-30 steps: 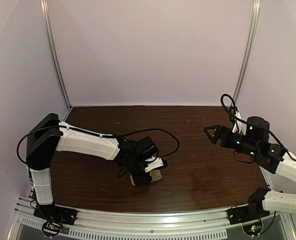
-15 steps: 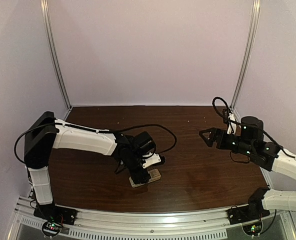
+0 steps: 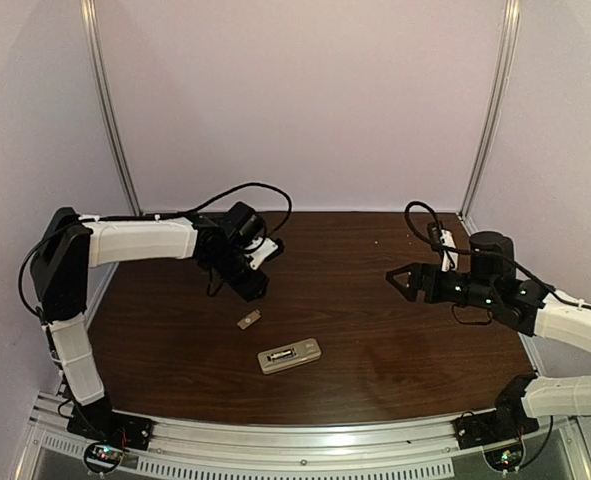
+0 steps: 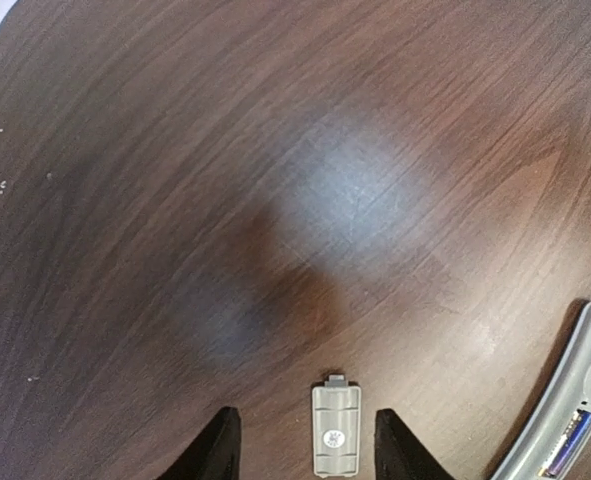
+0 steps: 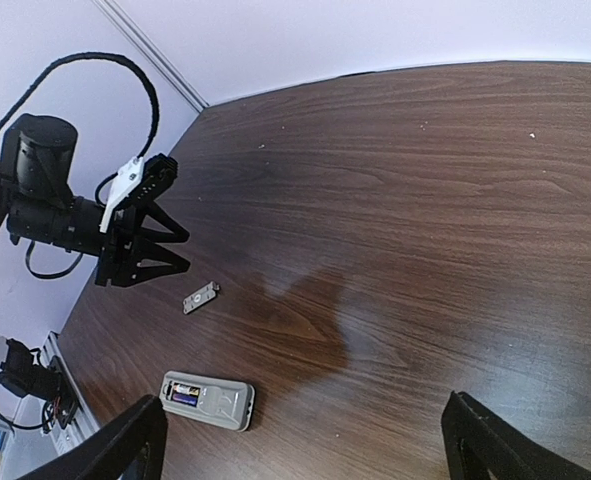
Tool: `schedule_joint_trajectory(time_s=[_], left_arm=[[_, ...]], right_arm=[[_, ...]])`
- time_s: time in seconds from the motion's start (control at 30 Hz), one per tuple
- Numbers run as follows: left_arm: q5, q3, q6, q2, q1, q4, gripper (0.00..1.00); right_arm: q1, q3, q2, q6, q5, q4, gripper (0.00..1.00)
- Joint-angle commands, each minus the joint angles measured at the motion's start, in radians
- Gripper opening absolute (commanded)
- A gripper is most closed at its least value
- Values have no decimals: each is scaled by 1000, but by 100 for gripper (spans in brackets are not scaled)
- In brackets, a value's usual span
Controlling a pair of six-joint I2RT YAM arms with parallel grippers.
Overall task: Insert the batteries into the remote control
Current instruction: Pick up the battery cover from the center of the board.
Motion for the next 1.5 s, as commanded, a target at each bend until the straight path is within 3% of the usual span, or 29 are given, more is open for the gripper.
schedule_joint_trajectory(time_s=[0.0,0.77,1.07,1.47], left_arm=[[-19,35,-16,73,0,-26,45],[27,43,8,189,0,-9,25],[88,40,7,204,0,-8,13],[131,56,16,92,2,6,0]], right_arm=[[-4,12,14,-23,-35,16,96],[-4,6,51,-19,-61,54,94],[-4,11,60,-27,-72,49,93],[-4,33,78,-41,-118,49,89]])
